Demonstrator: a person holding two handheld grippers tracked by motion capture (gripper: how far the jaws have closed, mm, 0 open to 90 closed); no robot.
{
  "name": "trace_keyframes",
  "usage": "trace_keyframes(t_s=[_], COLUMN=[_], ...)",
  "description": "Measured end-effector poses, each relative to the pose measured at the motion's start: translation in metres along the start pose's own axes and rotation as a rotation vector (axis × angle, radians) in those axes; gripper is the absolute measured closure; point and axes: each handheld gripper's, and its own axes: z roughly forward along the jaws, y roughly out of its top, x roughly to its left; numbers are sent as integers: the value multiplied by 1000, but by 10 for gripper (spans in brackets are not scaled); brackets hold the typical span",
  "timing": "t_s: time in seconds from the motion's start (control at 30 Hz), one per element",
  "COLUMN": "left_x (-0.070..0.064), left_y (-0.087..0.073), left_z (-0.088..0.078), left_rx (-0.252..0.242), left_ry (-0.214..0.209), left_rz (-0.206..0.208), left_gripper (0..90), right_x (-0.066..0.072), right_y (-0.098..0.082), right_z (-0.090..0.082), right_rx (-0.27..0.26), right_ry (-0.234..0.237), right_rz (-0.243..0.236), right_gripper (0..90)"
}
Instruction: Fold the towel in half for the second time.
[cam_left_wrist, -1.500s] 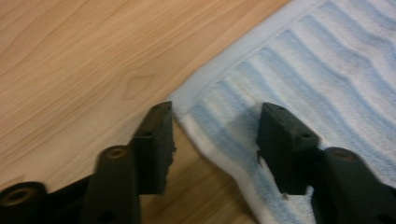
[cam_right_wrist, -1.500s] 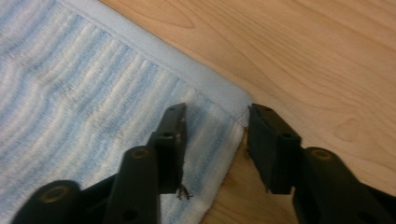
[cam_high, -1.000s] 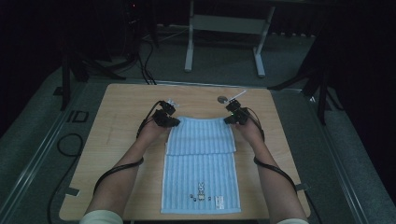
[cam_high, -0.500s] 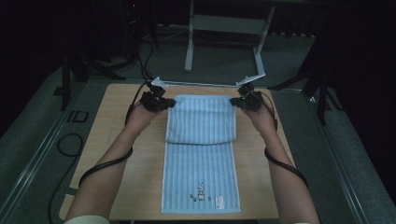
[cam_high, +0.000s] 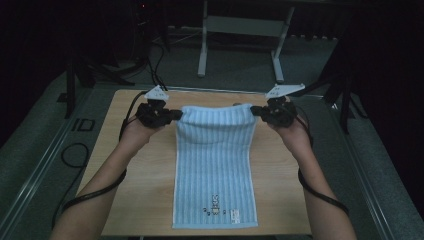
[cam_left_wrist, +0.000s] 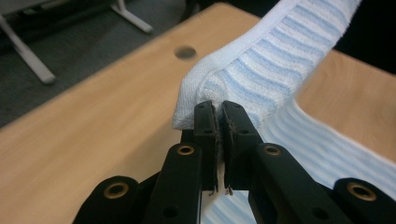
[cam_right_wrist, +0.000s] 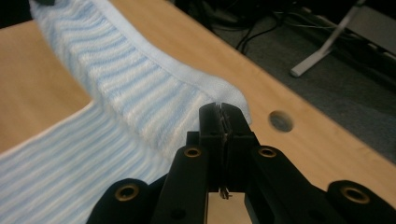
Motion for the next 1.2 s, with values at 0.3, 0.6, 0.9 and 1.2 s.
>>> trace_keyframes(t_s=[0.3,0.6,0.9,1.2], left_x=[-53,-89,-88,-95], left_y=[-59,-114,-145,-133], left_z=[-13,2,35,16], left_rx=[21,102,209,124], left_ry=[-78,-112,-122,-72], left_rz=[21,-23,-82,-46], left_gripper=[844,843,843,842], right_x=[41,70,79,77], right_y=[-65,-129,-171,-160], right_z=[-14,-8,27,24], right_rx=[16,77,181,155], right_ry=[79,154,225,216], right_rz=[-2,63,139,125], right_gripper=[887,887,887,887])
